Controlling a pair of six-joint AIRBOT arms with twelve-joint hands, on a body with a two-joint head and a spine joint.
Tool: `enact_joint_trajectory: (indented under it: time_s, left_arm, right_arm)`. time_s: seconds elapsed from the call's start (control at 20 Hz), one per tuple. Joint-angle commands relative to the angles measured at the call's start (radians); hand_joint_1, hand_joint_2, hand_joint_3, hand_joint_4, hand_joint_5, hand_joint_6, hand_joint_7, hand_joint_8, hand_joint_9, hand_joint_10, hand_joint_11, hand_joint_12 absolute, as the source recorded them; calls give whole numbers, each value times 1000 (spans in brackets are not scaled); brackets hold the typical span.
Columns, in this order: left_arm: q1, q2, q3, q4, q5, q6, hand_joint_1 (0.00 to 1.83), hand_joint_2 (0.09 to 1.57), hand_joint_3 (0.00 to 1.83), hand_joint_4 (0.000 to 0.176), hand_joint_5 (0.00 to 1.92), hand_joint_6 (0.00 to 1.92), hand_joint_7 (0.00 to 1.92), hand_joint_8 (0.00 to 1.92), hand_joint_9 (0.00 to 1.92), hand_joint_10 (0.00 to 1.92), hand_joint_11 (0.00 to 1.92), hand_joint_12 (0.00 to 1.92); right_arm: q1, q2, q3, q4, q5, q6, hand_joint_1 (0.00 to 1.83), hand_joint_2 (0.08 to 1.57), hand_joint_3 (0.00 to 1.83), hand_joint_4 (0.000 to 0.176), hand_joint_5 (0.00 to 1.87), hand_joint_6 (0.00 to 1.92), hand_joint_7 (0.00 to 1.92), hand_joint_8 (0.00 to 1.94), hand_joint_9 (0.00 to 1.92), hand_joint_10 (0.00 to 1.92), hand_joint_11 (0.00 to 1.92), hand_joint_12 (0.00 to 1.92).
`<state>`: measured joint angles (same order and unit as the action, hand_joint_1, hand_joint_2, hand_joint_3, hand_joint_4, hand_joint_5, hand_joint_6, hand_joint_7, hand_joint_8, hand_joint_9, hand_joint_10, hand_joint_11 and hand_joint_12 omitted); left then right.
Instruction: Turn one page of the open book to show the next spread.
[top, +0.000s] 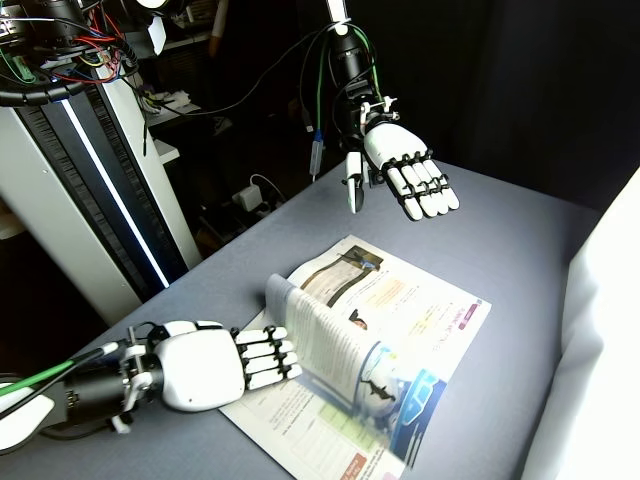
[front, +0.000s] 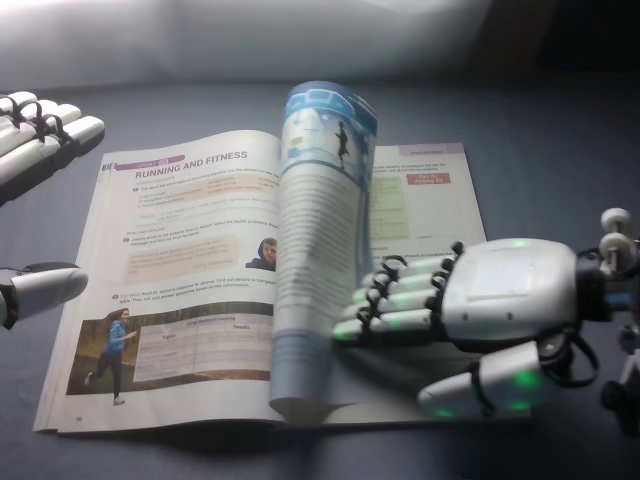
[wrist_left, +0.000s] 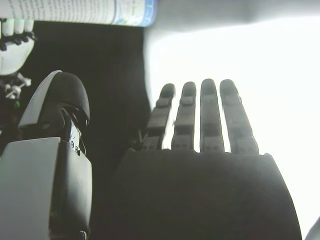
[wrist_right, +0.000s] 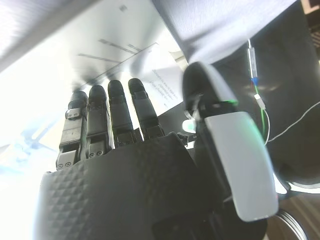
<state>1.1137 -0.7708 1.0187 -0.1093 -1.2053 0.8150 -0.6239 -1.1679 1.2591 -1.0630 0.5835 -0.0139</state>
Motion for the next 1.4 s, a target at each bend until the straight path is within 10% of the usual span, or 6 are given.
enact_joint_trajectory:
  time_s: [0.0,0.75,1.25,1.35]
  left_arm:
    - [-5,5,-1,-19,-122,1,205,1256,2,21,0,0,0,0,0,0,0,0]
    - [13,29,-6,-68,-169,26,0,1477,25,41,0,0,0,0,0,0,0,0]
    - [33,53,-3,-154,-218,53,0,1441,2,21,25,10,0,0,0,0,0,0]
    - [49,57,-6,-186,-245,62,0,1434,0,19,35,8,0,0,0,0,4,3]
  right_arm:
    - [15,-7,4,54,86,-10,0,1557,50,0,0,0,0,0,0,0,0,0]
    - [133,-217,103,178,188,-157,0,1492,0,0,0,0,0,0,0,0,0,0]
    - [240,-304,116,151,301,-175,0,1398,0,0,26,10,30,11,30,12,62,30]
    - [269,-309,117,151,301,-195,28,1441,0,0,268,24,363,30,330,51,0,891]
